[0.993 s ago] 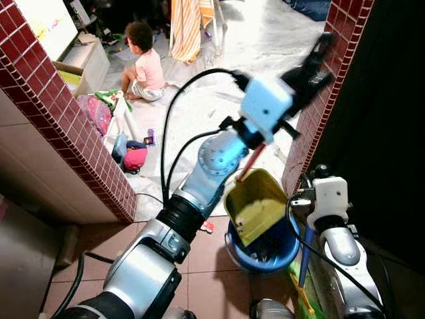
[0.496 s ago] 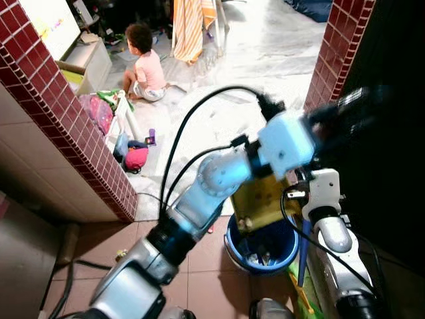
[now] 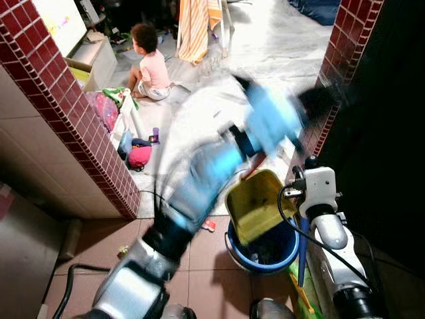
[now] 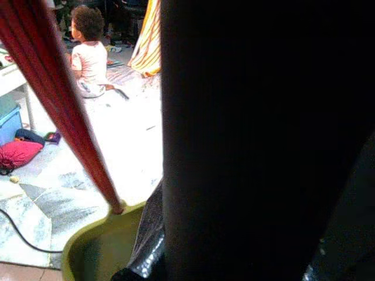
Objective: Sweep floor
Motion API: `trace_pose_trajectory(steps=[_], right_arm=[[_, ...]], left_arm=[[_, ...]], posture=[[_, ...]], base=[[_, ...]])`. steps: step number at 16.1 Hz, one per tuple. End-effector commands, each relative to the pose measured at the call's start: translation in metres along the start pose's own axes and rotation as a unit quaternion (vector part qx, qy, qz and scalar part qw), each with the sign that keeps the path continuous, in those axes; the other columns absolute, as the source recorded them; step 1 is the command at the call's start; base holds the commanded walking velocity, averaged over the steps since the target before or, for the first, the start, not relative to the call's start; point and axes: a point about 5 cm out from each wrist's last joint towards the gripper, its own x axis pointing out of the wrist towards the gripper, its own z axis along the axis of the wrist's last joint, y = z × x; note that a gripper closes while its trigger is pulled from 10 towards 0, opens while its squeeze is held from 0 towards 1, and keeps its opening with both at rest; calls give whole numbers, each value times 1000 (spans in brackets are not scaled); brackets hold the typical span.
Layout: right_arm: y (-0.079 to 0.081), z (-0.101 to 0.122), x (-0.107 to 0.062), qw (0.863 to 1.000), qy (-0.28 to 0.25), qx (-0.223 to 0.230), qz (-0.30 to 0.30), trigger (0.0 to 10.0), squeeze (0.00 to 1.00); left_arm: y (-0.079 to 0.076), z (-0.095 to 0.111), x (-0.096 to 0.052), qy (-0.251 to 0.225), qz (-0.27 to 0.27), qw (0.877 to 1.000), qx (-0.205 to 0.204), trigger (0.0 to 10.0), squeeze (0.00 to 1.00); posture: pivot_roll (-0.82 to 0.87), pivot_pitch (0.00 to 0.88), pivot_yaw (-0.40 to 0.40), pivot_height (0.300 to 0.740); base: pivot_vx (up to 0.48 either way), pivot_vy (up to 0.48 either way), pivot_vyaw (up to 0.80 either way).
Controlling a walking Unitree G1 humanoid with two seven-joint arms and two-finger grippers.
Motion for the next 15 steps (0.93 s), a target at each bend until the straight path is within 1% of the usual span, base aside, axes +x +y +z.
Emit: trace_pose_trajectory(steps=[1,2,3,4,5,6,7,8,9,10,11,12,13,14,15], right_arm=[[3,5,5,1000,-14,-8,10,10000,0],[4,7,7,1000,-15,-7,13,10000,0],[5,7,9,1000,-16,-6,16,10000,0],[6,7,10,1000,-16,-5,18,10000,0],[9,7,12,1000,-16,-3,24,10000,0],[12,7,13,999,-15,0,31,10000,0],[15,6,14,999,-14,2,38,10000,0],[18,6,14,999,-12,5,49,10000,0],[20,5,15,998,-9,7,58,10000,0],[21,5,15,998,-7,8,63,10000,0],[21,4,16,998,-5,10,68,10000,0],[22,3,16,996,-1,16,82,10000,0],[21,2,16,996,0,18,83,10000,0],[22,1,17,996,0,21,84,10000,0],[24,2,17,996,0,26,86,10000,0]], left_arm=[[16,23,8,-46,38,998,15,10000,0],[41,40,11,-70,95,993,19,10000,0],[58,52,12,-87,131,987,24,10000,0],[68,61,11,-97,151,983,33,10000,0],[85,79,11,-119,172,976,67,10000,0],[96,94,10,-134,187,968,101,10000,0],[105,104,9,-139,197,961,134,10000,0],[116,110,3,-129,212,953,174,10000,0],[130,106,-6,-97,240,944,206,10000,0],[141,96,-17,-56,270,935,222,10000,0],[147,88,-26,-34,291,930,221,10000,0],[159,55,-65,53,359,909,204,10000,0],[160,32,-92,109,391,894,192,10000,0],[156,13,-116,148,425,878,162,10000,0],[151,-4,-135,175,454,864,127,10000,0]], posture=[[-127,0,39,740],[-114,0,32,740],[-109,0,30,740],[-104,0,27,740],[-93,0,21,740],[-84,0,17,740],[-76,0,13,740],[-70,0,10,740],[-67,0,10,740],[-67,0,10,740],[-66,0,11,740],[-60,0,12,740],[-55,0,11,740],[-48,0,8,740],[-44,0,7,740]], base=[[0,0,0],[0,0,0],[0,0,0],[0,0,0],[0,0,0],[0,0,0],[0,0,0],[0,0,0],[0,0,0],[0,0,0],[0,0,0],[0,0,0],[0,0,0],[0,0,0],[0,0,0]])
